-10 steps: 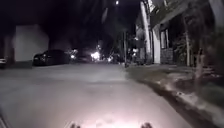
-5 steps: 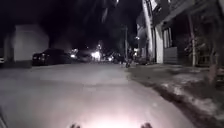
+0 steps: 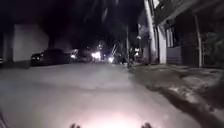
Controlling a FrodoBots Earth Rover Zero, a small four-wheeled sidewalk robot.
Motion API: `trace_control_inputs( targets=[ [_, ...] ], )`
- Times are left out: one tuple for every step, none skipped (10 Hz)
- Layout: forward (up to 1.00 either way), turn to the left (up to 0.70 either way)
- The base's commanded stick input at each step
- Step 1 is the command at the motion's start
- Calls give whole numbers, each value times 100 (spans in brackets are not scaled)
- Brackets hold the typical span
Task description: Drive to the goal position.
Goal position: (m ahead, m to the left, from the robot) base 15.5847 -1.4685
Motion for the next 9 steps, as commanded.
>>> trace_control_inputs(
  targets=[
    [70,0],
    [70,0],
    [70,0],
    [70,0],
    [70,0],
    [70,0],
    [70,0],
    [70,-21],
    [70,-35]
  ],
)
